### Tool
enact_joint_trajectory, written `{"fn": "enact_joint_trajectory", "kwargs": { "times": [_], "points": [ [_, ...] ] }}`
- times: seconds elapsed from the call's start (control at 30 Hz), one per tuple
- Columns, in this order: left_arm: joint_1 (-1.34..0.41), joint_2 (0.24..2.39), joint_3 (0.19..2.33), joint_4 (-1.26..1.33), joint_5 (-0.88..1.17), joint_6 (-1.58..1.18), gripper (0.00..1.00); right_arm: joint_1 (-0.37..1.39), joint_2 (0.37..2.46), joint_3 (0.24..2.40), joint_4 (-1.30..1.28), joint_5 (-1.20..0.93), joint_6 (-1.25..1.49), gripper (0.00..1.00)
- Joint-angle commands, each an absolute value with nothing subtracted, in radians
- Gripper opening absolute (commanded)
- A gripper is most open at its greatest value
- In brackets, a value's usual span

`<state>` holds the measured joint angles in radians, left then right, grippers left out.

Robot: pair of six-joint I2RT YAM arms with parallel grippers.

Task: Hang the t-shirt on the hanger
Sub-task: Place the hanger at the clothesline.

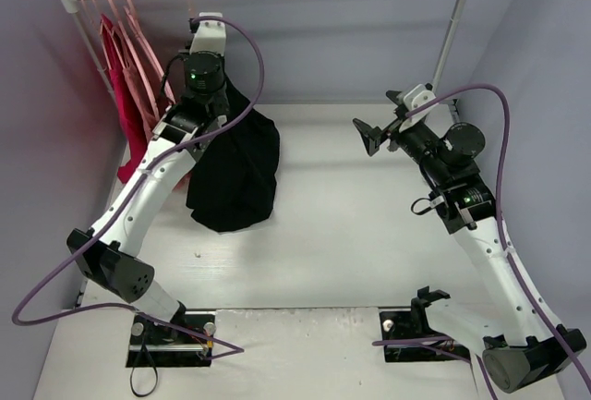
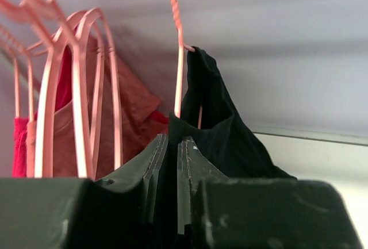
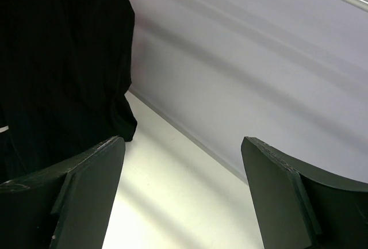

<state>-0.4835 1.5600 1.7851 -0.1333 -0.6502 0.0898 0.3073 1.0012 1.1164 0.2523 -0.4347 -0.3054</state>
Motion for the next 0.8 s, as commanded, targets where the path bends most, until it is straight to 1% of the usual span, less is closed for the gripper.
{"fn": "enact_joint_trajectory", "kwargs": {
  "times": [0.0,0.07,0.17,0.37,0.4,0.47,0.5,0.53,0.6,0.63,0.67,0.7,0.77],
  "points": [
    [-0.427,1.529,1.784,-0.072,-0.638,0.034,0.00,0.304,1.005,1.114,0.367,-0.456,-0.287,0.85],
    [-0.384,1.529,1.779,-0.090,-0.618,0.011,0.00,0.304,1.006,1.109,0.371,-0.460,-0.284,0.85],
    [-0.345,1.522,1.772,-0.118,-0.531,-0.025,0.00,0.304,1.009,1.100,0.380,-0.466,-0.276,0.85],
    [-0.330,1.514,1.770,-0.138,-0.491,-0.012,0.00,0.305,1.025,1.095,0.399,-0.476,-0.244,0.85],
    [-0.330,1.506,1.764,-0.138,-0.468,-0.014,0.10,0.305,1.026,1.094,0.400,-0.476,-0.241,0.85],
    [-0.330,1.477,1.746,-0.140,-0.445,-0.021,0.23,0.305,1.026,1.086,0.403,-0.476,-0.233,0.85],
    [-0.330,1.467,1.741,-0.143,-0.418,-0.021,0.37,0.305,1.026,1.085,0.405,-0.471,-0.229,0.85],
    [-0.330,1.445,1.740,-0.150,-0.402,-0.023,0.43,0.305,1.025,1.078,0.403,-0.466,-0.224,0.86],
    [-0.330,1.422,1.744,-0.182,-0.345,-0.034,0.52,0.305,1.019,1.068,0.405,-0.439,-0.193,0.86],
    [-0.330,1.396,1.747,-0.198,-0.315,-0.035,0.58,0.304,1.016,1.060,0.410,-0.424,-0.177,0.86],
    [-0.330,1.385,1.753,-0.219,-0.295,-0.043,0.60,0.307,1.008,1.036,0.411,-0.408,-0.160,0.86],
    [-0.330,1.376,1.784,-0.289,-0.226,-0.048,0.62,0.307,0.988,1.019,0.417,-0.393,-0.117,0.86],
    [-0.331,1.352,1.834,-0.407,-0.119,-0.052,0.63,0.307,0.945,0.974,0.425,-0.295,-0.059,0.86]
  ]
}}
